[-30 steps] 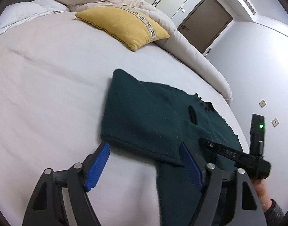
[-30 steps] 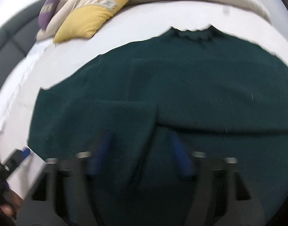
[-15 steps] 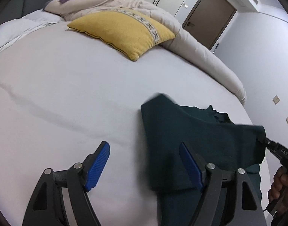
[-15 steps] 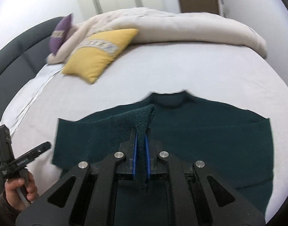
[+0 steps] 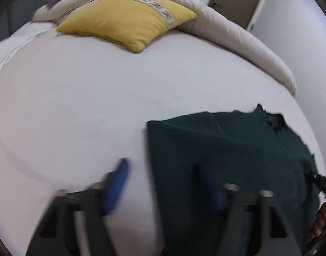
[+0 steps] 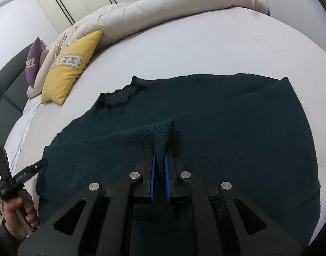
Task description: Fold small clothes
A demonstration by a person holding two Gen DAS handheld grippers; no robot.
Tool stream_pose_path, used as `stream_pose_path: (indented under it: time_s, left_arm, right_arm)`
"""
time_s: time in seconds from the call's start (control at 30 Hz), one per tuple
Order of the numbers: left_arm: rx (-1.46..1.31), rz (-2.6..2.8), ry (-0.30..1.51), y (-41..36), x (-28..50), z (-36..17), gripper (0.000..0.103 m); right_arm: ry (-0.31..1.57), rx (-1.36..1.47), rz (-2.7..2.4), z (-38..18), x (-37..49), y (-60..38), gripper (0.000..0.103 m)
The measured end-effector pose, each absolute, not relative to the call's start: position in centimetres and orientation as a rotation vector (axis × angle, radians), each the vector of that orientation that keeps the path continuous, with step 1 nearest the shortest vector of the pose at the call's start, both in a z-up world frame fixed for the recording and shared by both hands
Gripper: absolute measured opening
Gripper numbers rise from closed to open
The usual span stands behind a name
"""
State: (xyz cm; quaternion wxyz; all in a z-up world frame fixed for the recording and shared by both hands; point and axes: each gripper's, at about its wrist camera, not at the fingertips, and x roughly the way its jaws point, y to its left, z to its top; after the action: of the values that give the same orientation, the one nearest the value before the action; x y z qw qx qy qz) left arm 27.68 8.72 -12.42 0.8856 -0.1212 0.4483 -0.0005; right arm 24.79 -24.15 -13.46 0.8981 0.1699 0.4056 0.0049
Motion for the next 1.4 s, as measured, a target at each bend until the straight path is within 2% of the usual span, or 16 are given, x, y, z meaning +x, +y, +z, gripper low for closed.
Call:
stream_pose_path:
  time_s: [0.03, 0.13, 0.17, 0.33, 0.47, 0.9, 1.0, 1.07, 1.1, 1.17, 1.23, 1.4]
  left_arm:
    - [-0.240, -0.011, 0.937, 8.4, 27.9, -12.5, 0.035]
    - [-0.206, -0.011, 0.930, 8.1, 28.3, -11.9, 0.010]
    - [-0.205, -0.017, 0.926, 8.3, 28.5, -11.6, 0.009]
    - [-0.200, -0.005, 0.913, 8.8, 28.7, -11.7, 0.009]
    - [-0.169, 0.005, 0.898, 8.6, 28.6, -12.9, 0.010]
    - [-0.213, -0.031, 0.892, 9.4, 28.2, -13.1, 0.011]
    - [-0.228, -0.035, 0.894, 9.6, 28.0, -12.8, 0.014]
    - [-0.253, -0.026, 0.888, 10.1, 27.2, -12.2, 0.019]
    - [-0.278, -0.014, 0.875, 10.6, 26.4, -11.7, 0.019]
    - [-0.329, 0.004, 0.843, 11.5, 25.0, -10.9, 0.018]
    - [-0.341, 0.012, 0.825, 11.6, 23.6, -10.3, 0.018]
    - [-0.187, 0.000, 0.887, 8.4, 23.1, -12.1, 0.019]
  right_arm:
    - [0.844, 0.344, 0.009, -13.7, 24.4, -23.7, 0.006]
    - [0.845, 0.346, 0.002, -14.1, 23.9, -23.0, 0.006]
    - [0.846, 0.349, -0.004, -13.9, 23.8, -22.8, 0.006]
    - [0.816, 0.366, -0.012, -12.1, 22.6, -22.4, 0.006]
    - [0.844, 0.385, -0.027, -14.8, 22.9, -22.8, 0.006]
    - [0.832, 0.395, -0.048, -14.5, 22.9, -22.9, 0.006]
    - [0.833, 0.417, -0.038, -14.9, 23.2, -23.6, 0.004]
    - [0.832, 0.428, -0.027, -14.5, 22.9, -23.7, 0.006]
    - [0.833, 0.432, -0.028, -14.2, 22.7, -23.8, 0.010]
    - [0.841, 0.435, -0.045, -13.5, 22.0, -24.0, 0.013]
    - [0.833, 0.439, -0.036, -12.8, 21.0, -24.1, 0.021]
    - [0.878, 0.307, -0.041, -14.1, 20.0, -22.5, 0.021]
